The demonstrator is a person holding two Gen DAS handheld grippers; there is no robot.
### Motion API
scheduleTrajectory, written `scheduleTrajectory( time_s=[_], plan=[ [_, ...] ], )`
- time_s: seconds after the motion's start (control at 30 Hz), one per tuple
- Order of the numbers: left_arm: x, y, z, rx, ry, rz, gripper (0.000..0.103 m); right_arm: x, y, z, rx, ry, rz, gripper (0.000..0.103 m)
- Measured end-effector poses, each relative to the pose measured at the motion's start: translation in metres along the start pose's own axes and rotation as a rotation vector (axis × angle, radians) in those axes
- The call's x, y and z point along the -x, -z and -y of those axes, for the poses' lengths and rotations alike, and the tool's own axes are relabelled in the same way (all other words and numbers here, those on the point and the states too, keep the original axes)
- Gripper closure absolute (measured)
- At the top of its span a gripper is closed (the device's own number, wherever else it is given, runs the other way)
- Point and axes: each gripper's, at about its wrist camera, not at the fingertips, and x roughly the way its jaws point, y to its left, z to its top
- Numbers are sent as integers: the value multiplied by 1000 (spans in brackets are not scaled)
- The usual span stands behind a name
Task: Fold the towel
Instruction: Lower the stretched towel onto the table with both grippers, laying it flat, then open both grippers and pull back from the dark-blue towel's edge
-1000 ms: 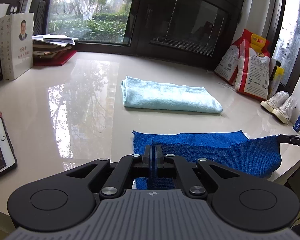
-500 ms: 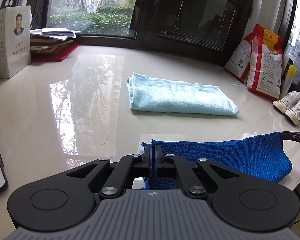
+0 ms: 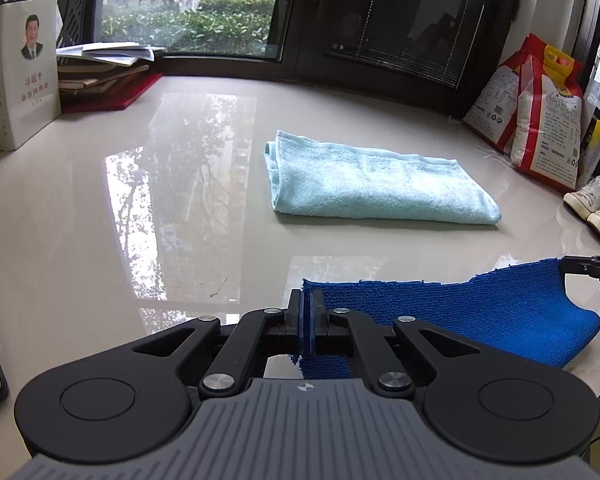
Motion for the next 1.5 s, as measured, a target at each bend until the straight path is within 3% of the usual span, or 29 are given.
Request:
scheduleTrajectory(
  time_s=[0.43,0.63,0.83,1.23,1.5],
  plan=[
    [-20,-2,-3,-4,-18,-37,99,-14,0,2,-6,11,-30,100],
    [-17,-2,-6,10,-77,-10,98,-13,-3,2,-21,23,-32,98],
    [-5,-7,0,-15,-55,14,92,-3,-7,2,-16,50,-5,82],
    [18,0,27,-50,39,22,85,27,-5,-10,14,31,6,82],
    [28,15,54,-101,92,-3,85,49,10,-27,42,2,2,76]
  ],
)
